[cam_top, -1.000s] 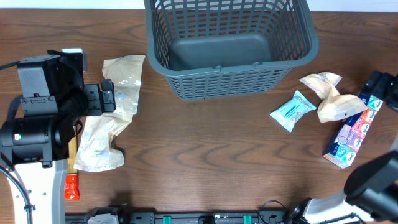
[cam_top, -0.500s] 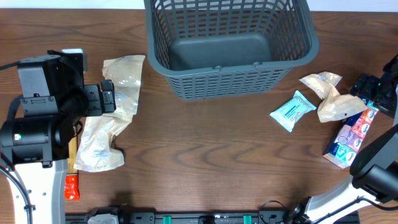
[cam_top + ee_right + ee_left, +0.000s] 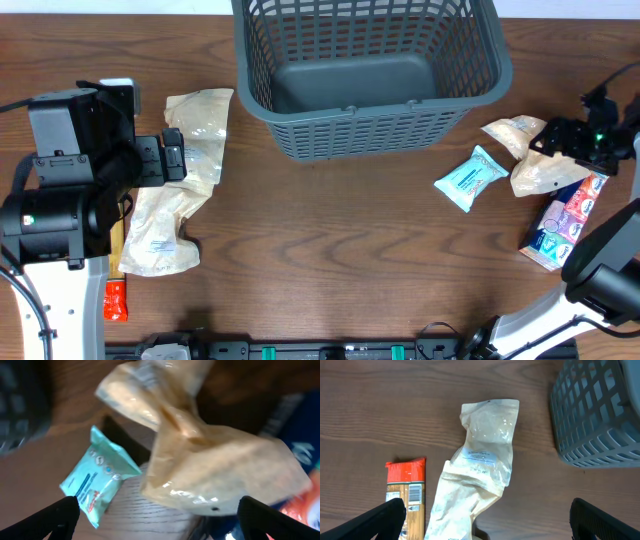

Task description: Pack container

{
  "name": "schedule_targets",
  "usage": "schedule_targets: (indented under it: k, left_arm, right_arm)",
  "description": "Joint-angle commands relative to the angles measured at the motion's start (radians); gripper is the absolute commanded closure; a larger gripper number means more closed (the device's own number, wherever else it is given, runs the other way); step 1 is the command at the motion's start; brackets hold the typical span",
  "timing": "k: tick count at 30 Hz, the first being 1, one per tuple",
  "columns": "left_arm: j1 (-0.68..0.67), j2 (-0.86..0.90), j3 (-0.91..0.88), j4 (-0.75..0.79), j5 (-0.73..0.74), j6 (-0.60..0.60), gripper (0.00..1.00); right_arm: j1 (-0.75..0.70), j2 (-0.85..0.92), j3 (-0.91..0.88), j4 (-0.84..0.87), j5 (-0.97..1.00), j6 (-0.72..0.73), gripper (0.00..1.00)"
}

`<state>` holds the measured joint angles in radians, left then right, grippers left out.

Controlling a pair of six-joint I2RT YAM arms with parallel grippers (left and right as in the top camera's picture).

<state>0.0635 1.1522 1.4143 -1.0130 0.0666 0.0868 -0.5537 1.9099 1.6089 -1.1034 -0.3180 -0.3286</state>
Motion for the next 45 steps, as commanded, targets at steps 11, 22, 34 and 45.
schedule_targets:
  k: [11,22,34,45]
  left_arm:
    - [-0.001,0.004,0.012,0.0,-0.034,0.014,0.01]
    - [-0.001,0.004,0.012,0.0,-0.034,0.014,0.01]
    - [-0.001,0.015,0.012,0.0,-0.034,0.013,0.01]
    - [-0.001,0.058,0.012,0.0,-0.034,0.009,0.01]
  right_arm:
    - [0.012,0.001,-0.003,0.08,0.034,-0.385,0.01]
    - [0.041,0.097,-0.003,0.167,0.069,-0.383,0.01]
    - [0.077,0.206,-0.003,0.22,0.079,-0.375,0.01]
    - [0.077,0.22,-0.003,0.267,0.074,-0.337,0.01]
